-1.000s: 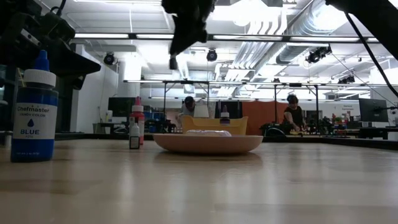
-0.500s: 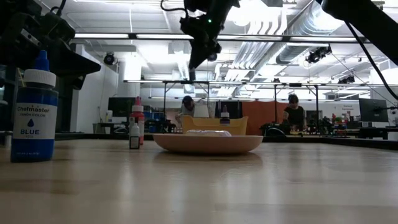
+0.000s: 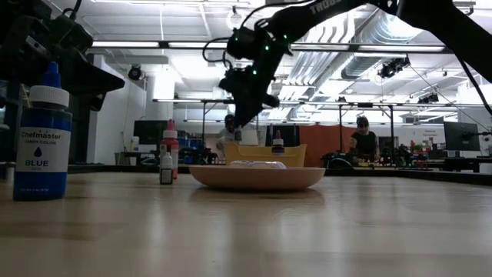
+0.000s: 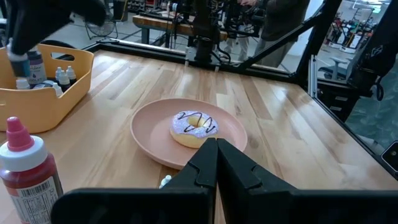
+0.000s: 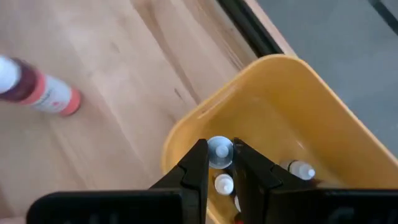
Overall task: Pick & Place food coloring
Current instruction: Put the small blue food coloring bottle into the orange bin
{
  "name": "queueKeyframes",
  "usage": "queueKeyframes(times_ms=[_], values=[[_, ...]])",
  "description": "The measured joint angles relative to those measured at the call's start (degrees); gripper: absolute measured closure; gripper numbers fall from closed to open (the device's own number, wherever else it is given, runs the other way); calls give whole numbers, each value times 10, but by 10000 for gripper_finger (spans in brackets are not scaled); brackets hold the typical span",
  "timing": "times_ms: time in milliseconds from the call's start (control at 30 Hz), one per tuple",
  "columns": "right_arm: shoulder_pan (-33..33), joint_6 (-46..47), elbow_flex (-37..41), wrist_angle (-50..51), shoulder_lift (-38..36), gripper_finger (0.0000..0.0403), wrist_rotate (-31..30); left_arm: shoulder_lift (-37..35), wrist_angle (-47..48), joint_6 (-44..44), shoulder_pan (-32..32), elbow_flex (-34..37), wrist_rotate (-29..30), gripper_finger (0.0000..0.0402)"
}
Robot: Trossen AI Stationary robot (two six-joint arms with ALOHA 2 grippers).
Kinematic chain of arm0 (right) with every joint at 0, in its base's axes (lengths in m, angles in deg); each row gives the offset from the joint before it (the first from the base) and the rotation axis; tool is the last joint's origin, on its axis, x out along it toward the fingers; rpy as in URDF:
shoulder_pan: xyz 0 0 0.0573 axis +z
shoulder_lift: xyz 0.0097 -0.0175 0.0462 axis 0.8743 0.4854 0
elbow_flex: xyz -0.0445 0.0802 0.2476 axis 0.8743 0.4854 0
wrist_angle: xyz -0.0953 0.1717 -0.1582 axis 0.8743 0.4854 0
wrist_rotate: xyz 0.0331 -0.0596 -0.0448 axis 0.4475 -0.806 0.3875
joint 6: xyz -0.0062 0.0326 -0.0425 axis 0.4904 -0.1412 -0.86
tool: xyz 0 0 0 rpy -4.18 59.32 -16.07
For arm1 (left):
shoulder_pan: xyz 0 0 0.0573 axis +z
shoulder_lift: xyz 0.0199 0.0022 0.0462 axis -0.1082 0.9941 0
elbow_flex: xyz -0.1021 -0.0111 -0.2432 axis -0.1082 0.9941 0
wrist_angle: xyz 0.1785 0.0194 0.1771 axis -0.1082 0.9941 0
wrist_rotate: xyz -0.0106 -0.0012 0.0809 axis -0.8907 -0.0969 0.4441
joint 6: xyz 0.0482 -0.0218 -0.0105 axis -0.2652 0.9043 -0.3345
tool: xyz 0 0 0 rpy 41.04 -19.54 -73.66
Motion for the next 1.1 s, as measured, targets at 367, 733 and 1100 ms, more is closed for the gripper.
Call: queueKeyframes(times_ms=[367, 733, 1100], values=[[4, 56, 81, -71, 0, 353, -36, 0, 0, 0, 0, 0, 0, 401], [5, 91, 107, -90, -1, 353, -46, 0, 0, 0, 0, 0, 0, 401], [5, 133, 107, -82, -1, 353, -41, 0, 0, 0, 0, 0, 0, 401]])
